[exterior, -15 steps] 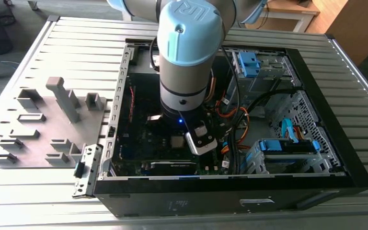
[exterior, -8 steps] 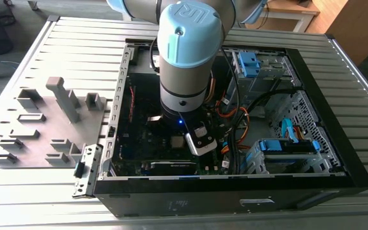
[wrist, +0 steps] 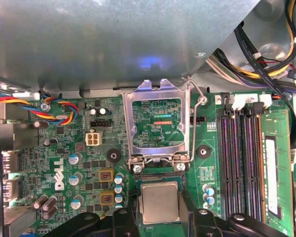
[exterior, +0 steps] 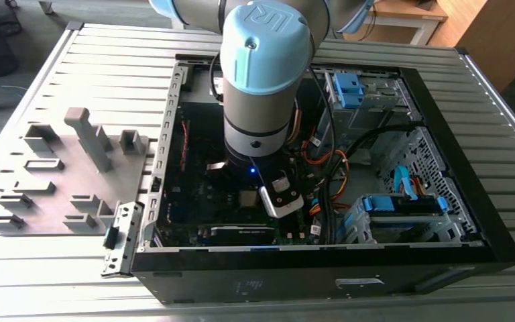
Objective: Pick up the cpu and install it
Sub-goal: 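Place the cpu into insertion slot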
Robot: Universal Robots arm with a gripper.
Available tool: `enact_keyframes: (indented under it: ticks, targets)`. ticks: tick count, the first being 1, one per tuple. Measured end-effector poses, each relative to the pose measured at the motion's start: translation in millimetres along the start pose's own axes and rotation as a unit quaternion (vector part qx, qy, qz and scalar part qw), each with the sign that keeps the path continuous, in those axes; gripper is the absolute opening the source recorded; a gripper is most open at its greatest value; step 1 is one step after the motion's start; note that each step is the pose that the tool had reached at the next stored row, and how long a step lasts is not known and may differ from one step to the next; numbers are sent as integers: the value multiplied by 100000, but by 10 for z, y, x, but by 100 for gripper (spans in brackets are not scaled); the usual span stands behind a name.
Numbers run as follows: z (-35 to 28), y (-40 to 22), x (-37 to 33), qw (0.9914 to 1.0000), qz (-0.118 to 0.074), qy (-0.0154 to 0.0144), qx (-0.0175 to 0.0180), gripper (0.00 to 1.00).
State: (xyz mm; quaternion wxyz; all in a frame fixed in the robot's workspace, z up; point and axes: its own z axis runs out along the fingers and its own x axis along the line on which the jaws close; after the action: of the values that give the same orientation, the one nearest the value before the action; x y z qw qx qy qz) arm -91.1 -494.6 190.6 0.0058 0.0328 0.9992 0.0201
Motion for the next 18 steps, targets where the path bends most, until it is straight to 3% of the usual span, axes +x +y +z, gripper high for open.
enact_keyframes:
  ticks: [18]
  targets:
    - [2,-4,-12,100000,288,-10,-9,43]
